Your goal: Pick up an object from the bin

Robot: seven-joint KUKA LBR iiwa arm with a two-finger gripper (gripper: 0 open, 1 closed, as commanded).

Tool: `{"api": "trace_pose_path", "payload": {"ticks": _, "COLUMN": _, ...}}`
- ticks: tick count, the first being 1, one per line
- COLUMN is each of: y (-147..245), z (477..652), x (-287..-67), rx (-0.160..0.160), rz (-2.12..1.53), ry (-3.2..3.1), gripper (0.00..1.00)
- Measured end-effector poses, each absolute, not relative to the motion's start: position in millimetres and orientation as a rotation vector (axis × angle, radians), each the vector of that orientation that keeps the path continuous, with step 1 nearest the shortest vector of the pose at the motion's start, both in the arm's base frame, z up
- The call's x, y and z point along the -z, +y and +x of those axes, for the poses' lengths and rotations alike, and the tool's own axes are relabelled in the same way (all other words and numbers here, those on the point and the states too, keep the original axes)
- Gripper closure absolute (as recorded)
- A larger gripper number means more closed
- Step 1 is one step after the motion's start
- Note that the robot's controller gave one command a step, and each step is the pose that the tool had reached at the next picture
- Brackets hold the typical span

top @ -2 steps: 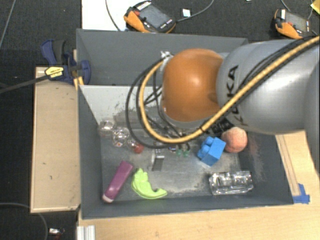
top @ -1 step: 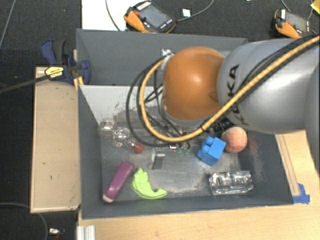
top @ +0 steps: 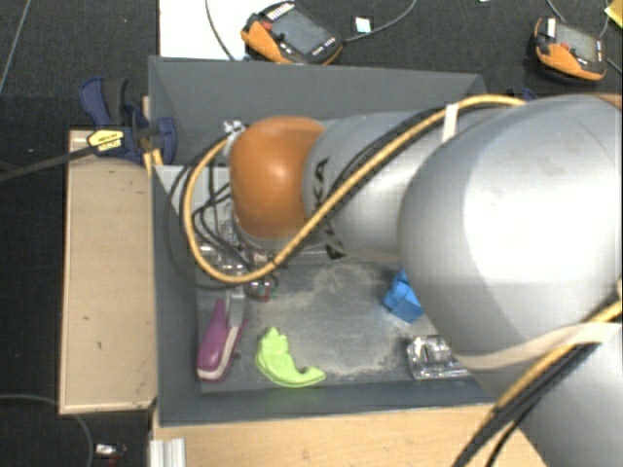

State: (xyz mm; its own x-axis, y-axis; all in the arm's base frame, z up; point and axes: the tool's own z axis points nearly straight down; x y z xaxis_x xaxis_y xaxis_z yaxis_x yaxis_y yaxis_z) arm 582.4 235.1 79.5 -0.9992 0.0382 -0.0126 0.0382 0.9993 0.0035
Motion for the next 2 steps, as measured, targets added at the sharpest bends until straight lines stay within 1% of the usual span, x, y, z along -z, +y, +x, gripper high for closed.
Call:
{"api": "trace_pose_path", "payload": {"ticks": 1, "y": 233.7, "z": 582.7, "x": -83.7, "rx": -0.009, "rz": 0.067, "ry": 3.124, "gripper": 0.0}}
{"api": "trace_pose_path", "payload": {"ticks": 2, "y": 216.8, "z": 588.8, "x": -102.9, "rx": -0.018, "rz": 0.475, "ry": 3.082, "gripper": 0.0}}
